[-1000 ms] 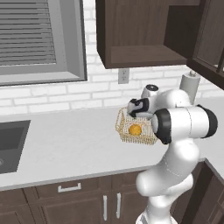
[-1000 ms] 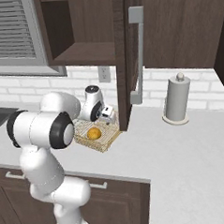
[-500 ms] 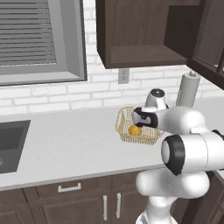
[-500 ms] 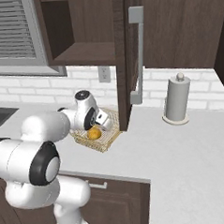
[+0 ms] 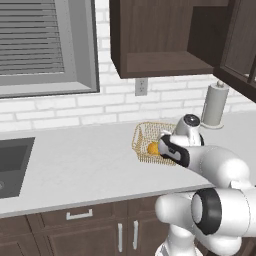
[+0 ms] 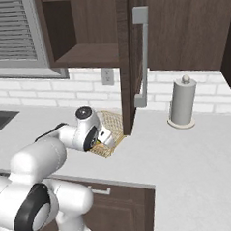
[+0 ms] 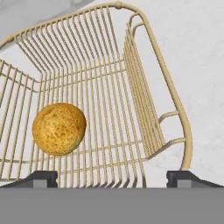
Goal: Open the cabinet, pick up the bread from the cabinet and place it in the basket. Then move the basket to the dining counter.
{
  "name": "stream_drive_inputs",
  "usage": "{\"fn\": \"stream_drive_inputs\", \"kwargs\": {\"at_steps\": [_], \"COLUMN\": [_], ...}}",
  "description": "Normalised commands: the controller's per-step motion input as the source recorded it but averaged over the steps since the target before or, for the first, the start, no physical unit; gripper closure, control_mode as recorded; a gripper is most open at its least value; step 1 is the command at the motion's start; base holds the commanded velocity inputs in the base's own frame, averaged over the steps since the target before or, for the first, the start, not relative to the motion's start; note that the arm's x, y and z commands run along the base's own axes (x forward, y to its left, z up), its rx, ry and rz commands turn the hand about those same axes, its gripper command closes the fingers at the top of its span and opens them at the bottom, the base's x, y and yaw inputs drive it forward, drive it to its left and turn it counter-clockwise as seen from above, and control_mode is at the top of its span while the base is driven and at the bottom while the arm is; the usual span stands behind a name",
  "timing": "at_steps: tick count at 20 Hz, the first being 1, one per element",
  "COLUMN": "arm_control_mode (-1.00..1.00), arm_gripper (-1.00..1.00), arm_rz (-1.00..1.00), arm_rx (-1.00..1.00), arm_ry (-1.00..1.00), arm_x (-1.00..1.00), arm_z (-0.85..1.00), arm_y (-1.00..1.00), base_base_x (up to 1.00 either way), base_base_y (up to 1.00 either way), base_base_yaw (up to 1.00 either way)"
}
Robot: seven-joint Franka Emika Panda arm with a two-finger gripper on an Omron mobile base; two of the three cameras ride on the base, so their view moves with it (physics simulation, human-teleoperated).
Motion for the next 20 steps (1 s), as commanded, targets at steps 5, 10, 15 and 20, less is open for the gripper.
{"fn": "stream_drive_inputs", "kwargs": {"at_steps": [5,10,15,20], "arm_control_mode": [-1.0,-1.0,-1.0,-1.0], "arm_gripper": [-1.0,-1.0,-1.0,-1.0], "arm_rz": [0.0,0.0,0.02,0.04], "arm_rx": [0.07,0.02,0.07,0.13], "arm_ry": [0.0,0.0,0.0,0.0], "arm_x": [-0.1,0.0,0.0,0.0], "arm_z": [0.0,0.0,0.0,0.0], "arm_y": [-0.22,-0.09,-0.29,-0.3], "base_base_x": [0.0,0.0,0.0,0.0], "base_base_y": [0.0,0.0,0.0,0.0], "base_base_yaw": [0.0,0.0,0.0,0.0]}}
